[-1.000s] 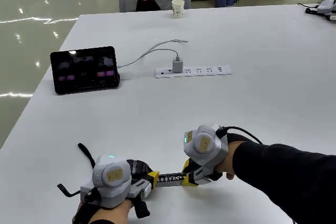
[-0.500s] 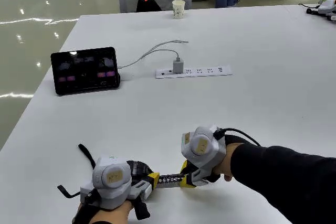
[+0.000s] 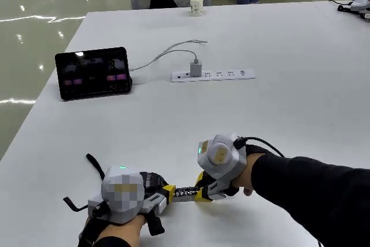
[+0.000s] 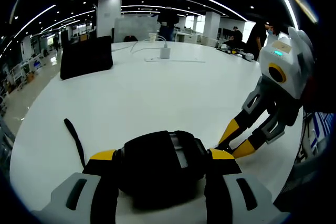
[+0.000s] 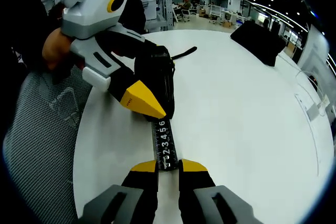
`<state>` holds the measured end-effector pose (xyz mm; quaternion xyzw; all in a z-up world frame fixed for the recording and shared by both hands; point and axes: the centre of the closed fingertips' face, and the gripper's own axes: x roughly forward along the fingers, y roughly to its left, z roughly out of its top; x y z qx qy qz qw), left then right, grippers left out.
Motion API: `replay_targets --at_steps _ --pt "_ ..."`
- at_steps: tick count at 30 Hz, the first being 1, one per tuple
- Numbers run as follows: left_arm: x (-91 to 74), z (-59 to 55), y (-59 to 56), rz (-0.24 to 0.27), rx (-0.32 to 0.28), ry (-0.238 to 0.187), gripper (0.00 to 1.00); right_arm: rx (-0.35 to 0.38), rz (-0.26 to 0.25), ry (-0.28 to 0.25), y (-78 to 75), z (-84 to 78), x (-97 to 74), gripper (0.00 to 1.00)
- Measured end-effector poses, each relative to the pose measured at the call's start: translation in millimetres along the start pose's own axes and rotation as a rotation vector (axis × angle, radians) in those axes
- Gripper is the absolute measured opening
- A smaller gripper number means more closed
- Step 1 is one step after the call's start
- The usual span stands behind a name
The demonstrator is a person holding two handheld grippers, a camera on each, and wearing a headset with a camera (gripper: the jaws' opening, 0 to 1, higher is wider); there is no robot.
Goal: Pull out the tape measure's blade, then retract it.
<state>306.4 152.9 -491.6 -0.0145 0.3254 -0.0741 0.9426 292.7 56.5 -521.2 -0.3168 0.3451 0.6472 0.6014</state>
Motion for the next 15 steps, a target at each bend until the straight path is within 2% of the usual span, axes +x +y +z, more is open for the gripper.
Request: replay_targets --at_steps 7,15 --pt "-0.1 0.4 0.3 -0.004 -0.001 0.001 0.62 -0.016 0.005 0.002 1.6 6.4 3.0 0.11" --pt "0.0 0.4 0.0 -0.003 -0.001 0.0 0.62 0.003 0.002 -0.01 2.6 7.5 4.0 0.11"
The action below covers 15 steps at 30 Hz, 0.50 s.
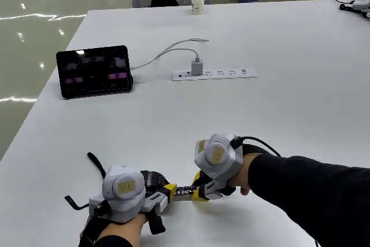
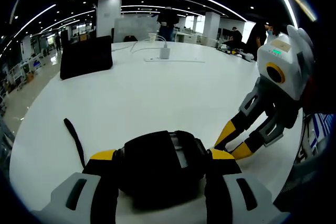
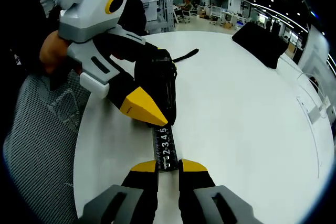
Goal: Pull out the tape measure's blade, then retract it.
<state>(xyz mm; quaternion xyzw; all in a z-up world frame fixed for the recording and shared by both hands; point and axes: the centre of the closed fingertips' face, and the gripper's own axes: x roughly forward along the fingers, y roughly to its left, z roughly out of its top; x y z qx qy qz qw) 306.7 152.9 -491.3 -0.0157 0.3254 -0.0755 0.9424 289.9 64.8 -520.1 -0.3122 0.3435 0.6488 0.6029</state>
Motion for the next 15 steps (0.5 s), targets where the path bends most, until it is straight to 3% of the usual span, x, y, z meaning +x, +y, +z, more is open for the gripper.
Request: replay_targets --at_steps 15 --pt "-0.3 0.1 -0.6 0.0 0.002 -0.001 0.62 0.021 0.014 -0.032 0.4 5.9 4.2 0.11"
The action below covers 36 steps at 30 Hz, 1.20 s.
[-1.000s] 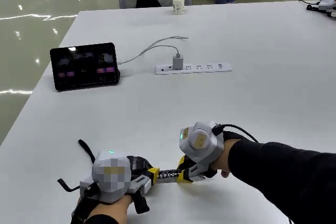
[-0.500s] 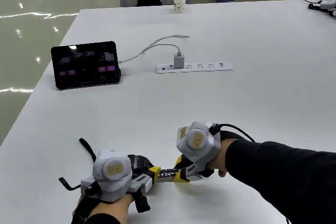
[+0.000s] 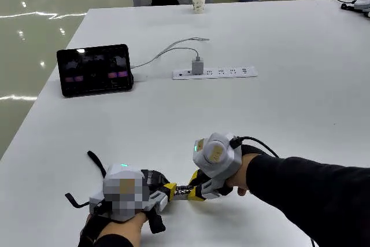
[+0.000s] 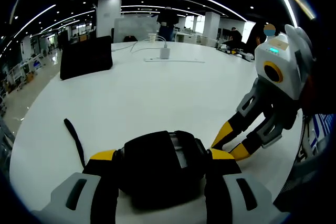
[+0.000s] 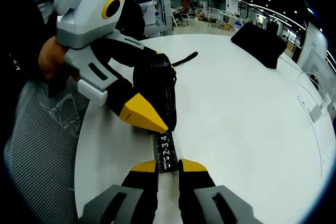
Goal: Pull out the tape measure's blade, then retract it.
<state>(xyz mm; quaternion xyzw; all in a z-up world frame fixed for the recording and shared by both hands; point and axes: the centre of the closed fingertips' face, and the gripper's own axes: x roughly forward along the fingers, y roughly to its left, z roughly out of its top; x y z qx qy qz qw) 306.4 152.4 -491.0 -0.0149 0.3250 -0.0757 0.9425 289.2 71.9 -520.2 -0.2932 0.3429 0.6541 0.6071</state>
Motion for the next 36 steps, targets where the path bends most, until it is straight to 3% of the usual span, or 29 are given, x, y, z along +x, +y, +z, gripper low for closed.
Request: replay_targets --at_steps 8,36 --pt "-0.5 0.3 0.7 -0.002 -0.017 -0.021 0.62 -0.019 -0.008 -0.012 1.2 4.1 3.1 0.11" --pt "0.4 0.2 1.7 -0.01 -0.026 -0.011 0.62 -0.035 -0.022 -0.034 2.0 21.1 18.4 0.11"
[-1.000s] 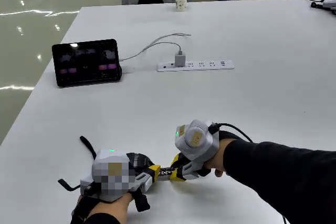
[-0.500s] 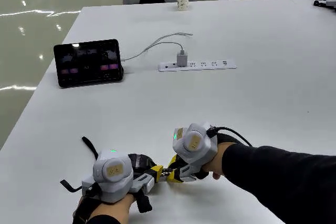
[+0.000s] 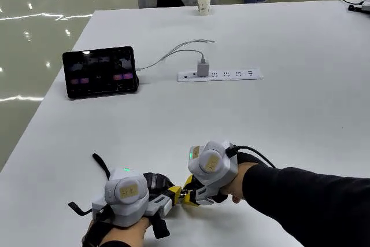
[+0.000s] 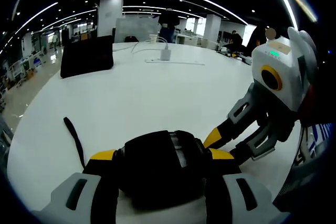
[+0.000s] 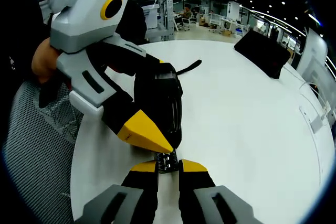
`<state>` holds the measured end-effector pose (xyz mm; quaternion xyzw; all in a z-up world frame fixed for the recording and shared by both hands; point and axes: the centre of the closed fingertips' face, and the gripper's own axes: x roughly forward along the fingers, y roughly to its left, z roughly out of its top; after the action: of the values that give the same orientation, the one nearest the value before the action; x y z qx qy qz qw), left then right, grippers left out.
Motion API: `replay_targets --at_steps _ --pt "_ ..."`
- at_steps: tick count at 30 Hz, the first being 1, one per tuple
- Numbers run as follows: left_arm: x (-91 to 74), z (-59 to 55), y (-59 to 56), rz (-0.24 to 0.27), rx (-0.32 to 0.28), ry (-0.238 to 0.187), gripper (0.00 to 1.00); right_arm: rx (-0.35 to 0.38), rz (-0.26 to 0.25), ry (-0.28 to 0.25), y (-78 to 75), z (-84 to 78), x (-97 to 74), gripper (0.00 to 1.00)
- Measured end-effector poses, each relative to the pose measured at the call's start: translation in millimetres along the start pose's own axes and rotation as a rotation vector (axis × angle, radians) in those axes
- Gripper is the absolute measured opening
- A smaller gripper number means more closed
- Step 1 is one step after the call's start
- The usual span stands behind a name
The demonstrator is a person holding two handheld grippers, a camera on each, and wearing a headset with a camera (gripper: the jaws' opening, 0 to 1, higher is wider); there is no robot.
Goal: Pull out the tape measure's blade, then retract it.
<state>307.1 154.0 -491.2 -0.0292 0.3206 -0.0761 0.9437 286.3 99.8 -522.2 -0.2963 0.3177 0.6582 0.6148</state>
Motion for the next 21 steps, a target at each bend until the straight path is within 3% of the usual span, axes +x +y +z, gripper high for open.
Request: replay_targets --at_steps 21 --pt "-1.4 -1.2 0.6 -0.004 -0.01 0.0 0.62 -0.001 -0.001 -0.014 2.7 8.2 4.4 0.11"
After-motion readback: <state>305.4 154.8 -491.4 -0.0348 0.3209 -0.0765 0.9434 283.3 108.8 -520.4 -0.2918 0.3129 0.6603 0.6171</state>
